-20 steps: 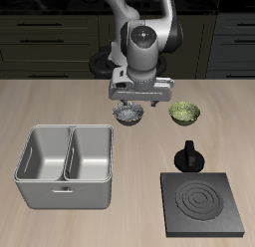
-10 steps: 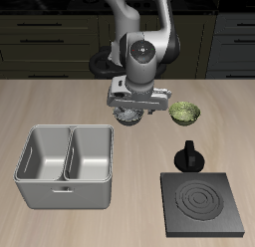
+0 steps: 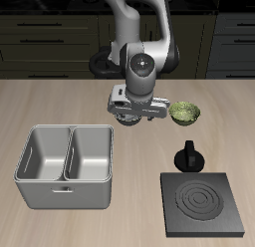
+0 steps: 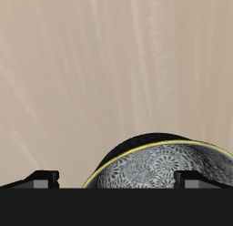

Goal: Place the black bowl on the flat stove and turn on the flat stove

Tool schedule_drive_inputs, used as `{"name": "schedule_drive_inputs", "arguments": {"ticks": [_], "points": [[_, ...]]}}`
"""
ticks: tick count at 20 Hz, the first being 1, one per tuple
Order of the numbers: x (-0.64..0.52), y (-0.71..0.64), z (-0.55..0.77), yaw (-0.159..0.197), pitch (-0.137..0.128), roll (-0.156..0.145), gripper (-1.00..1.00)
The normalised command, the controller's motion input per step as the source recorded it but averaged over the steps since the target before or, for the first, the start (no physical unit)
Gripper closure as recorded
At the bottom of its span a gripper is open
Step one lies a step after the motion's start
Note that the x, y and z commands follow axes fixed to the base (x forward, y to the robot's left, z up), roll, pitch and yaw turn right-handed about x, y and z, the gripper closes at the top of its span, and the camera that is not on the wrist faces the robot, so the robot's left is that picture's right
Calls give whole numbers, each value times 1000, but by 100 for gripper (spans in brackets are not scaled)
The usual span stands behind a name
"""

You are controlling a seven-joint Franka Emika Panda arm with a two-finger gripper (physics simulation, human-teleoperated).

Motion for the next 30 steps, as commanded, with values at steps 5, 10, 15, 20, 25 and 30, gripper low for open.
{"name": "schedule_drive_inputs", "arguments": {"ticks": [5, 10, 15, 20, 25, 30], "points": [[-47, 38, -163, -33, 13, 13, -100], [-75, 65, 30, -24, -6, 33, 100], [-57, 2, 74, -12, -10, 0, 100], [-55, -12, 38, 6, -6, -15, 100], [-91, -15, 174, 35, -21, -26, 100], [-40, -87, 511, 57, -85, -28, 100]]}}
